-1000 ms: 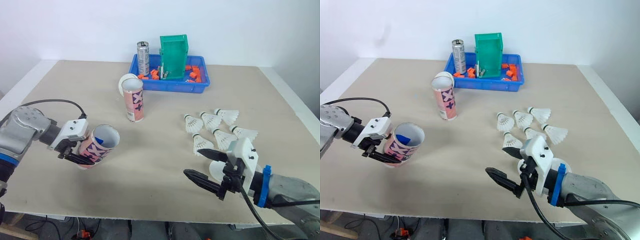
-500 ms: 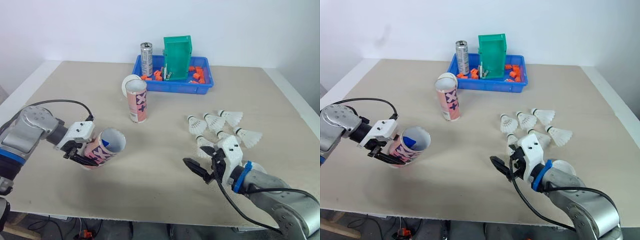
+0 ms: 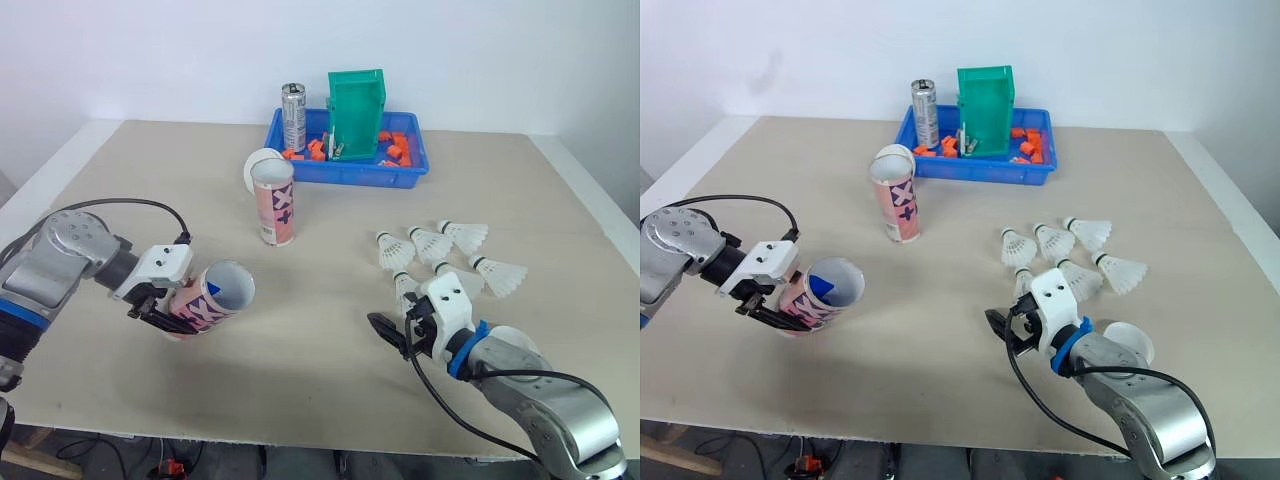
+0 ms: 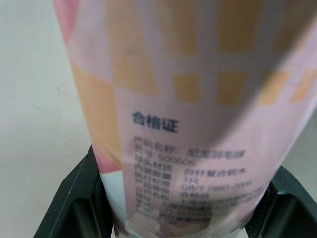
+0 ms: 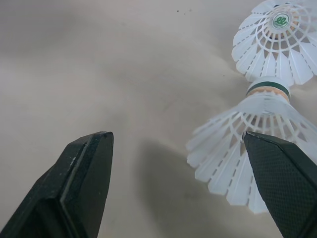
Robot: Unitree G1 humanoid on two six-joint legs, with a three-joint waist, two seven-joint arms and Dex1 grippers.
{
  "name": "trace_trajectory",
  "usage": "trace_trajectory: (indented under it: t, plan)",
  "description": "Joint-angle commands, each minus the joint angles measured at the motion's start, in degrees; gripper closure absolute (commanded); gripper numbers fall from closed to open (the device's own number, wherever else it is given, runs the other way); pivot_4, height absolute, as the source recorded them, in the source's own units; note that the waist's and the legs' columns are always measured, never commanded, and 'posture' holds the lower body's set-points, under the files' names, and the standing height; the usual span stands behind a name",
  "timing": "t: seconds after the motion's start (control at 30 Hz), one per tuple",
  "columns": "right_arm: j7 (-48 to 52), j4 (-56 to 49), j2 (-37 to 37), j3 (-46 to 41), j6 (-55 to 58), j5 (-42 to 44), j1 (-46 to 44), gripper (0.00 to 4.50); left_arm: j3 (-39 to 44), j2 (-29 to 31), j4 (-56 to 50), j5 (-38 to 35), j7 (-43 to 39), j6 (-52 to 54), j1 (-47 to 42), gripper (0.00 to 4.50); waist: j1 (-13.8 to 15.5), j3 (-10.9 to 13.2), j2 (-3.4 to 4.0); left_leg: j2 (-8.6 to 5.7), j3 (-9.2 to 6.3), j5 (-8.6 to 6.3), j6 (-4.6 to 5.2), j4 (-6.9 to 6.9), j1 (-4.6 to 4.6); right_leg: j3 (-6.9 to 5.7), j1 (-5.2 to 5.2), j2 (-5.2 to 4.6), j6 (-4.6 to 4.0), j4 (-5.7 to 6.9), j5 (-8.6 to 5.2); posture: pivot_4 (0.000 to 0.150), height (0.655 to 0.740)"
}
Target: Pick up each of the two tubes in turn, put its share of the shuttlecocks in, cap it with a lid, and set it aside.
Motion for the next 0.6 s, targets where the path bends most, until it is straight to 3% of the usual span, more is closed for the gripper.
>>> trace_trajectory:
  t: [0.03, 0.1, 0.2, 0.43, 0.47, 0.6]
  plan:
    - [-0.98, -0.22, 0.56, -0.28, -0.77, -2.74, -0.81, 0.0, -1.05, -0.08, -2.52, -1.51, -0.61, 0.7, 1.26, 1.55, 0.0, 0.0, 0.0, -0.01, -0.01, 0.0, 0.0, 0.0, -0.04, 0.0, -0.01, 0.0, 0.02, -0.02, -0.01, 0.15, 0.7362]
    - [-0.85, 0.19, 0.75, -0.42, -1.25, -3.79, -0.86, 0.0, -0.76, -0.05, -3.18, -1.65, -0.61, 1.09, 1.49, 1.55, 0.0, 0.0, 0.0, -0.02, -0.05, -0.01, 0.01, 0.0, -0.1, -0.02, -0.02, 0.0, 0.03, -0.07, -0.02, 0.15, 0.7362]
    - [-0.87, 0.74, 0.92, -0.44, -1.59, -5.56, -0.99, 0.85, -0.32, 0.13, -4.09, -1.94, -0.61, 1.55, 1.92, 1.59, 0.0, 0.0, 0.0, -0.04, -0.1, -0.03, 0.03, 0.0, -0.15, -0.03, -0.03, 0.0, 0.07, -0.09, -0.04, 0.15, 0.7362]
    - [-0.66, 0.98, 1.69, -0.56, -1.95, -8.2, -1.5, 4.28, 0.59, 0.15, -6.62, -2.74, -0.61, 2.78, 3.15, 1.59, -0.01, 0.01, 0.0, -0.05, -0.18, -0.04, 0.05, 0.0, -0.19, -0.09, -0.03, 0.01, 0.08, -0.13, -0.05, 0.15, 0.7362]
    - [-0.56, 0.84, 1.76, -0.45, -1.93, -8.46, -1.48, 4.46, 0.65, 0.12, -6.88, -2.8, -0.61, 2.92, 3.33, 1.59, -0.01, 0.01, 0.0, -0.05, -0.19, -0.04, 0.05, 0.0, -0.19, -0.09, -0.02, 0.01, 0.08, -0.13, -0.05, 0.15, 0.7362]
    - [-0.01, 0.21, 1.93, -0.51, -1.98, -9.16, -1.1, 4.46, 0.83, -0.1, -7.37, -2.78, -0.61, 3.28, 3.63, 1.59, -0.02, 0.01, 0.0, -0.05, -0.2, -0.04, 0.05, 0.0, -0.19, -0.1, -0.02, 0.01, 0.07, -0.13, -0.05, 0.15, 0.7362]
